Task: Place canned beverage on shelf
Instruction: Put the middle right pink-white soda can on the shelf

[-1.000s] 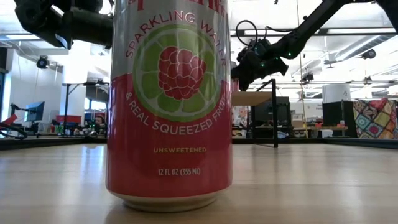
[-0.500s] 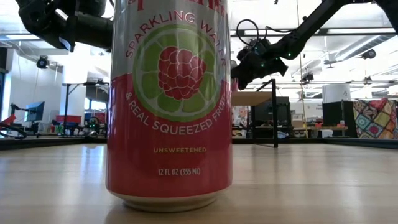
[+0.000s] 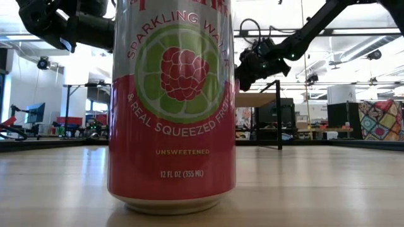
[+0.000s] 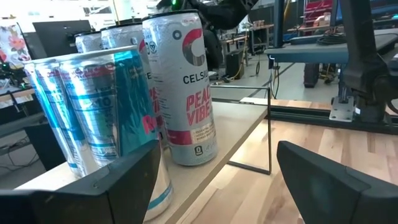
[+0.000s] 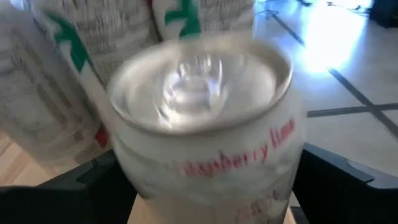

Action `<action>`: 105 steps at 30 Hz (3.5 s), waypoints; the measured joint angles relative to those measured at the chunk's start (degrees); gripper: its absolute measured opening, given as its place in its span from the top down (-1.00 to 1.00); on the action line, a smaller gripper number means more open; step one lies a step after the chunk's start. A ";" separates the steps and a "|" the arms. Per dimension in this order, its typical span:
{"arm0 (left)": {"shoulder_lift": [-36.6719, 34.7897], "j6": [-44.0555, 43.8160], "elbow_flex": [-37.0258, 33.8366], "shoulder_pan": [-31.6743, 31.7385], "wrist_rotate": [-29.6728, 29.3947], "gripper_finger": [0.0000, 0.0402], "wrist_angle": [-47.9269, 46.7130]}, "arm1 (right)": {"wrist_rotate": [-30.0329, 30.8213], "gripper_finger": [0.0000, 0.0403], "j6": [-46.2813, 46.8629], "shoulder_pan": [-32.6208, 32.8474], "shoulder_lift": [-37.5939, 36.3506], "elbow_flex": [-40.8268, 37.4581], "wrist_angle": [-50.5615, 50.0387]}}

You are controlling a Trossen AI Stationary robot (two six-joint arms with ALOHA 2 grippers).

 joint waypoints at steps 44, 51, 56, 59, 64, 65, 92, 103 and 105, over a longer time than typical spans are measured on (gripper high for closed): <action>0.00 -3.43 11.23 -1.43 -3.08 -0.53 -24.85 | 4.26 -0.56 -2.62 1.86 -6.64 -4.36 -2.79; 0.00 -3.47 11.23 -1.43 -3.13 -0.53 -24.83 | 2.86 -0.57 -4.38 1.89 -3.03 1.11 -3.90; 0.00 -3.48 11.23 -1.43 -3.17 -0.53 -24.85 | 2.22 -0.58 -6.16 1.71 -0.48 4.41 -6.56; 0.00 -3.45 11.21 -1.43 -3.21 -0.53 -24.85 | 1.96 -0.58 -7.58 1.48 0.42 6.05 -9.49; 0.00 -3.08 11.19 -1.43 -3.53 -0.53 -24.90 | 2.02 -0.58 -7.84 0.99 0.35 6.49 -10.59; 0.00 -3.06 11.19 -1.43 -3.85 -0.53 -24.94 | 2.17 -0.58 -7.88 0.87 0.16 6.49 -10.72; 0.00 -3.06 11.16 -1.44 -4.52 -0.53 -25.27 | 2.78 -0.81 -8.01 -0.15 -6.65 6.45 -19.41; 0.00 -3.08 11.16 -1.43 -4.52 -0.53 -24.41 | 15.57 -0.81 -5.42 -0.12 -8.44 6.45 -20.28; 0.00 -3.08 11.16 -1.43 -4.52 -0.53 -24.42 | 17.16 -0.81 -4.85 -0.12 -8.70 6.45 -20.37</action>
